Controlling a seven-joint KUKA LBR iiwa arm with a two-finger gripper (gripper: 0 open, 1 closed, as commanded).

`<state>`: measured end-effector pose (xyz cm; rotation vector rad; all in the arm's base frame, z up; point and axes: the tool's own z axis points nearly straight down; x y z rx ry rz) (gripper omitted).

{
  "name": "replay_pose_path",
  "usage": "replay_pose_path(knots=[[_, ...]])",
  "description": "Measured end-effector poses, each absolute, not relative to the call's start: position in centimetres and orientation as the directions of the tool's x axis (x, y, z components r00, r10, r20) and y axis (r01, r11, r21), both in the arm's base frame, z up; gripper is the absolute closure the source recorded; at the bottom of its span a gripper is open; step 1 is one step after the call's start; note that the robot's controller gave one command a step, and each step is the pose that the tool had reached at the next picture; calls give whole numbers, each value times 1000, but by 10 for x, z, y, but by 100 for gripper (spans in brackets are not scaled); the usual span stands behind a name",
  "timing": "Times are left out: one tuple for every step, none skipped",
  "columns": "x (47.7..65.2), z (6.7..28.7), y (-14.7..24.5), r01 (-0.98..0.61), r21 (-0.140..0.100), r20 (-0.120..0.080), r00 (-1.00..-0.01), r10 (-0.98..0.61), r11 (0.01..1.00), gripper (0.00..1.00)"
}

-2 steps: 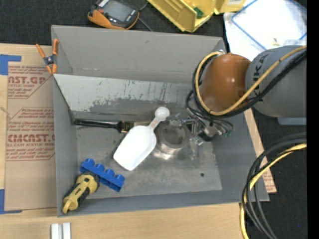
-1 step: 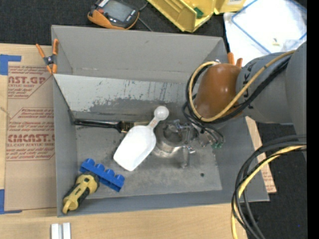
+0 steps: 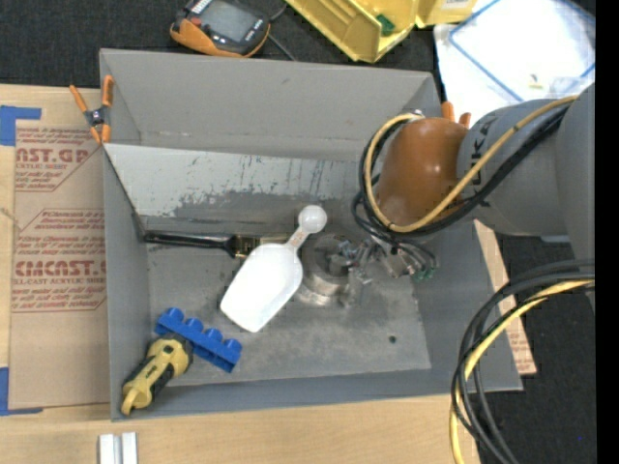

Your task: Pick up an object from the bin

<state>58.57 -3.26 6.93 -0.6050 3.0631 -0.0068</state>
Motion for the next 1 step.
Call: replay_pose_path(knots=[[586, 69, -33, -380, -8, -18, -925, -380, 925, 100]])
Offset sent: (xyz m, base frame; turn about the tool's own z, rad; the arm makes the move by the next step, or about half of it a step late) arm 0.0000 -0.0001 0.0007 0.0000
